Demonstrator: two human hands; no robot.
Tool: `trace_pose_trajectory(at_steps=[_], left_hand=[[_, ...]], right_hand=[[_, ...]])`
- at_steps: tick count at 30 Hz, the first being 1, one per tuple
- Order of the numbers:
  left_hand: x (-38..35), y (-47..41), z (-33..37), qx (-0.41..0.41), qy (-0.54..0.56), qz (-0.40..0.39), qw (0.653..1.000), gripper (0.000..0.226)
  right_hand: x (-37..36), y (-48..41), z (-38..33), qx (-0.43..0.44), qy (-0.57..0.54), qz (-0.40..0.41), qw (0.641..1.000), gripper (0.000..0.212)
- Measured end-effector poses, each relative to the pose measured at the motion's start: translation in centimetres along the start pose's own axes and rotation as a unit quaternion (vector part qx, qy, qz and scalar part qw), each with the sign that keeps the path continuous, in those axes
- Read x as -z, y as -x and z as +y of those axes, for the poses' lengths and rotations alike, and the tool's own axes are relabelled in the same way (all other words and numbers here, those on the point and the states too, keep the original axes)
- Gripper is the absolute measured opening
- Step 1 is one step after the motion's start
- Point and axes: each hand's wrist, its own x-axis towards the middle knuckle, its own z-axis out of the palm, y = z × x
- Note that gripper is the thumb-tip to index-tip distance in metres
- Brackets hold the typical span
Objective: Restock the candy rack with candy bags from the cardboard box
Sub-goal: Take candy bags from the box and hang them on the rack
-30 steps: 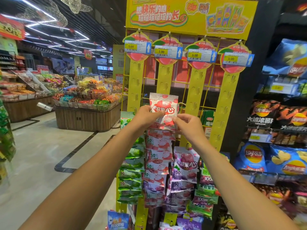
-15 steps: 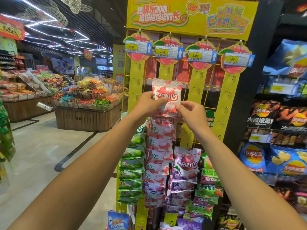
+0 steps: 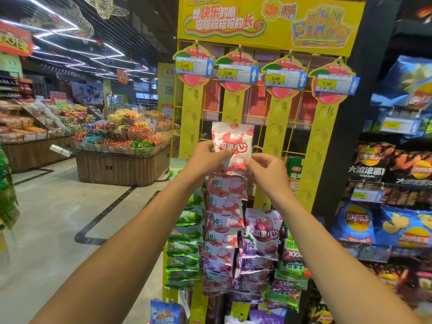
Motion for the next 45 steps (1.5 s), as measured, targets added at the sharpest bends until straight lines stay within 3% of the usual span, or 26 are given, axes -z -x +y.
trace_pose_trajectory(at_steps=[3,10,14,19,29,37,45], left_hand=[[0.2,0.5,-0.9,-0.036,-0.052,0.04,0.997,0.029],[0.3,1.2,-3.0,-0.089,-0.134,0.089,0.983,0.04],[0.5,1.4,-2.7,-0.082,-0.135,0.088,0.984,0.052],[0.3,1.5,-2.7,-0.073,-0.121,0.082,0.987,0.052],[-0.1,3.5,-2.3,-0.096,-0.161,0.073,0.98,0.063],[-3.6,7.0,-2.7,-0.179,-0.395,0.1,0.895,0.066],[-12.5,11.8,-4.5,-0.227,-0.497,0.003,0.838,0.067]], right_hand=[[-0.1,0.3,0.3,0.021,0.039,0.018,0.999,0.013],[-0.6,0.9,0.3,0.059,0.091,0.028,0.994,0.006],[-0.7,0.7,0.4,0.045,0.087,0.045,0.994,0.013],[-0.5,0.6,0.6,0.036,0.077,0.053,0.995,0.011],[1.1,1.7,0.8,0.037,0.09,0.011,0.995,0.026],[5.8,5.1,2.0,0.059,0.175,-0.033,0.982,0.038],[15.6,10.6,6.6,0.075,0.35,-0.04,0.933,0.046]])
